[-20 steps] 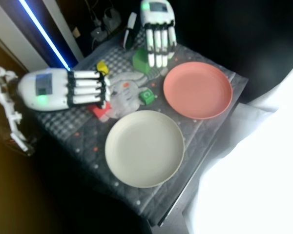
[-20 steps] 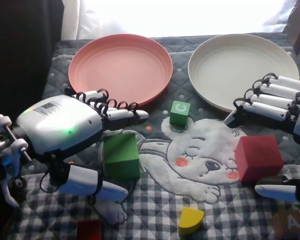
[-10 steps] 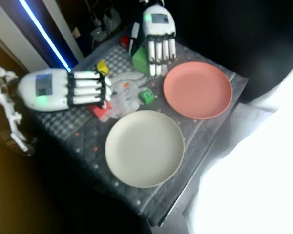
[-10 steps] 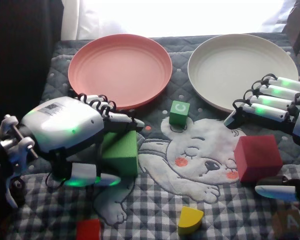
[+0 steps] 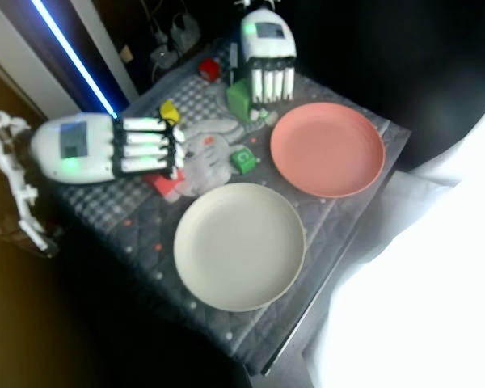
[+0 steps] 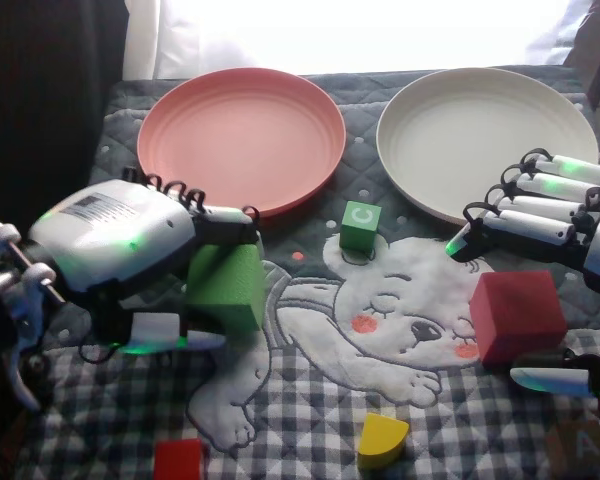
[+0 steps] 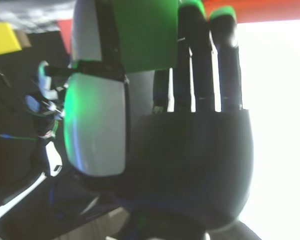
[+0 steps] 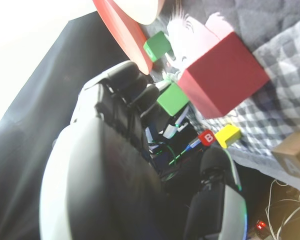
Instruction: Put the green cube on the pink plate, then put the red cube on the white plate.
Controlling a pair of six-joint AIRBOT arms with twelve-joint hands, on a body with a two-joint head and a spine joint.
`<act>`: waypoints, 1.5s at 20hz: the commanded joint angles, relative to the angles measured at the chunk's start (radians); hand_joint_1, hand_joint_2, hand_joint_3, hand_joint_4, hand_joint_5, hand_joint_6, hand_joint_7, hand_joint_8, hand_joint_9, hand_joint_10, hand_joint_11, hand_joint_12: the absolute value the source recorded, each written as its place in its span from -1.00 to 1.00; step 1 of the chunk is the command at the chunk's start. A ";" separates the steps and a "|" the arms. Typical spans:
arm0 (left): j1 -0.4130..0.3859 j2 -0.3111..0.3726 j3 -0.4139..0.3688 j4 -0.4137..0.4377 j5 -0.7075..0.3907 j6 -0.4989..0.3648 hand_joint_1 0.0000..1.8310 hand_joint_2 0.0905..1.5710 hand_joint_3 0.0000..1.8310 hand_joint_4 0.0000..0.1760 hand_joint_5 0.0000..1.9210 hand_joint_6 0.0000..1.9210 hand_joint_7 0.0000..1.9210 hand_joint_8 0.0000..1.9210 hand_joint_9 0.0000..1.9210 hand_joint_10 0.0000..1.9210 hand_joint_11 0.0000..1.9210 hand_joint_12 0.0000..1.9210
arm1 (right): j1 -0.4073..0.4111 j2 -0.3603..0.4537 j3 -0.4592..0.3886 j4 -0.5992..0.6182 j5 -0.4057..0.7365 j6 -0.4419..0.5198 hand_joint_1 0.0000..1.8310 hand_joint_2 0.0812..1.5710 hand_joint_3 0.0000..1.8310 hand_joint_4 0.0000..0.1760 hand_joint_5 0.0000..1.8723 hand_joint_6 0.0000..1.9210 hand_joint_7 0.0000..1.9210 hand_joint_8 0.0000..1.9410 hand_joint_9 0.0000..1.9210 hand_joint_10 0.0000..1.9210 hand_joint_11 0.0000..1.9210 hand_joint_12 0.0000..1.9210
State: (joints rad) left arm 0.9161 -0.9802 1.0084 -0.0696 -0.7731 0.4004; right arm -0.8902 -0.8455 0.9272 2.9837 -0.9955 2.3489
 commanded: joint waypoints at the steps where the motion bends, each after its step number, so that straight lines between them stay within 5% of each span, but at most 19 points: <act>1: -0.014 0.009 -0.004 -0.003 -0.189 -0.003 0.31 0.54 -1.00 -1.00 -0.33 0.39 -0.07 0.38 -0.12 0.36 -0.26 0.83 | 0.006 0.000 0.003 0.025 -0.117 0.022 -0.31 0.21 -0.79 -1.00 -0.86 -0.09 -0.75 -0.07 -0.90 0.15 -1.00 0.57; 3: -0.041 0.019 0.009 -0.018 -0.242 -0.003 0.43 0.53 -1.00 -1.00 -0.34 0.35 -0.15 0.37 -0.15 0.54 -0.31 0.77 | 0.005 -0.002 0.004 0.025 -0.117 0.022 -0.26 0.20 -0.79 -1.00 -0.85 -0.09 -0.75 -0.05 -0.91 0.15 -1.00 0.57; 4: -0.053 0.019 0.018 -0.028 -0.249 -0.003 0.33 0.58 -1.00 -1.00 -0.30 0.24 -0.20 0.64 -0.23 0.77 -0.27 0.95 | 0.005 -0.003 0.005 0.025 -0.117 0.022 -0.25 0.22 -0.79 -1.00 -0.83 -0.12 -0.76 -0.06 -0.92 0.12 -1.00 0.54; 7: -0.098 0.012 0.059 -0.065 -0.246 -0.003 0.33 0.53 -1.00 -1.00 -0.25 0.22 -0.10 0.47 -0.22 0.47 -0.35 0.87 | 0.005 -0.012 0.010 0.025 -0.117 0.022 -0.21 0.27 -0.82 -1.00 -0.83 -0.15 -0.81 -0.04 -0.97 0.15 -1.00 0.47; 9: -0.134 -0.008 0.103 -0.078 -0.214 -0.003 0.33 0.53 -1.00 -1.00 -0.19 0.13 -0.16 0.59 -0.29 0.67 -0.40 0.99 | 0.004 -0.013 0.010 0.025 -0.117 0.022 -0.26 0.26 -0.84 -1.00 -0.81 -0.11 -0.76 -0.05 -0.92 0.14 -1.00 0.55; 10: -0.153 -0.019 0.126 -0.082 -0.188 -0.003 0.30 0.53 -1.00 -1.00 -0.20 0.19 -0.17 0.55 -0.34 0.56 -0.52 0.96 | 0.003 -0.014 0.010 0.025 -0.117 0.022 -0.24 0.26 -0.85 -1.00 -0.82 -0.10 -0.76 -0.05 -0.92 0.14 -1.00 0.54; 14: -0.255 -0.097 0.257 -0.105 -0.042 -0.003 0.30 0.53 -1.00 -1.00 -0.26 0.31 -0.10 0.41 -0.17 0.32 -0.34 0.74 | -0.001 -0.020 0.015 0.025 -0.117 0.022 -0.26 0.28 -0.85 -1.00 -0.86 -0.06 -0.79 -0.02 -0.95 0.16 -1.00 0.47; 15: -0.282 -0.118 0.288 -0.106 0.004 -0.003 0.29 0.53 -1.00 -1.00 -0.23 0.28 -0.12 0.43 -0.20 0.37 -0.38 0.82 | -0.002 -0.021 0.016 0.025 -0.117 0.022 -0.21 0.27 -0.85 -1.00 -0.87 -0.05 -0.80 -0.01 -0.96 0.19 -1.00 0.51; 16: -0.296 -0.135 0.311 -0.107 0.034 -0.003 0.31 0.55 -1.00 -1.00 -0.24 0.17 -0.16 0.61 -0.12 0.71 -0.19 0.96 | -0.003 -0.021 0.017 0.025 -0.117 0.022 -0.21 0.27 -0.86 -1.00 -0.88 -0.04 -0.80 -0.01 -0.95 0.20 -1.00 0.52; 17: -0.317 -0.161 0.348 -0.111 0.084 -0.003 0.32 0.55 -1.00 -1.00 -0.25 0.17 -0.16 0.63 -0.06 0.80 -0.08 0.99 | -0.003 -0.024 0.018 0.025 -0.117 0.022 -0.21 0.27 -0.86 -1.00 -0.88 -0.05 -0.80 -0.01 -0.95 0.18 -1.00 0.50; 20: -0.337 -0.217 0.420 -0.145 0.177 -0.003 0.32 0.54 -1.00 -1.00 -0.21 0.16 -0.16 0.61 -0.23 0.78 -0.25 1.00 | -0.003 -0.028 0.022 0.025 -0.117 0.022 -0.19 0.28 -0.86 -1.00 -0.85 -0.07 -0.78 -0.07 -0.93 0.10 -1.00 0.39; 23: -0.344 -0.264 0.480 -0.165 0.242 -0.003 0.28 0.55 -1.00 -1.00 -0.25 0.29 -0.16 0.51 -0.32 0.53 -0.51 0.91 | -0.003 -0.031 0.024 0.025 -0.117 0.022 -0.25 0.28 -0.87 -1.00 -0.86 -0.08 -0.78 -0.08 -0.94 0.10 -1.00 0.47; 27: -0.342 -0.295 0.520 -0.184 0.299 -0.003 0.30 0.53 -1.00 -1.00 -0.27 0.29 -0.10 0.41 -0.31 0.32 -0.52 0.82 | -0.003 -0.031 0.025 0.025 -0.117 0.022 -0.25 0.29 -0.88 -1.00 -0.88 -0.08 -0.78 -0.08 -0.94 0.13 -1.00 0.48; 28: -0.342 -0.295 0.519 -0.194 0.303 -0.003 0.16 0.52 -1.00 -1.00 -0.20 0.33 -0.28 0.10 -0.42 0.25 -0.63 0.82 | -0.003 -0.031 0.026 0.025 -0.117 0.022 -0.27 0.29 -0.87 -1.00 -0.88 -0.08 -0.78 -0.08 -0.94 0.13 -1.00 0.49; 29: -0.342 -0.297 0.519 -0.198 0.306 -0.003 -0.02 0.33 -1.00 -1.00 -0.44 -0.21 -0.46 -0.14 -0.64 0.20 -0.83 0.86 | -0.003 -0.031 0.026 0.025 -0.117 0.022 -0.26 0.29 -0.88 -1.00 -0.88 -0.08 -0.78 -0.08 -0.95 0.13 -1.00 0.49; 30: -0.342 -0.297 0.519 -0.206 0.306 -0.003 -0.08 0.23 -1.00 -0.72 -0.46 -0.53 -0.56 -0.22 -0.78 0.27 -0.91 0.93 | -0.003 -0.031 0.026 0.025 -0.117 0.022 -0.24 0.29 -0.88 -1.00 -0.88 -0.08 -0.78 -0.08 -0.95 0.14 -1.00 0.51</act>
State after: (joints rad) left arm 0.5850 -1.2743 1.5238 -0.2794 -0.3561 0.4011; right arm -0.8986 -0.8772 0.9504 2.9841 -0.9958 2.3497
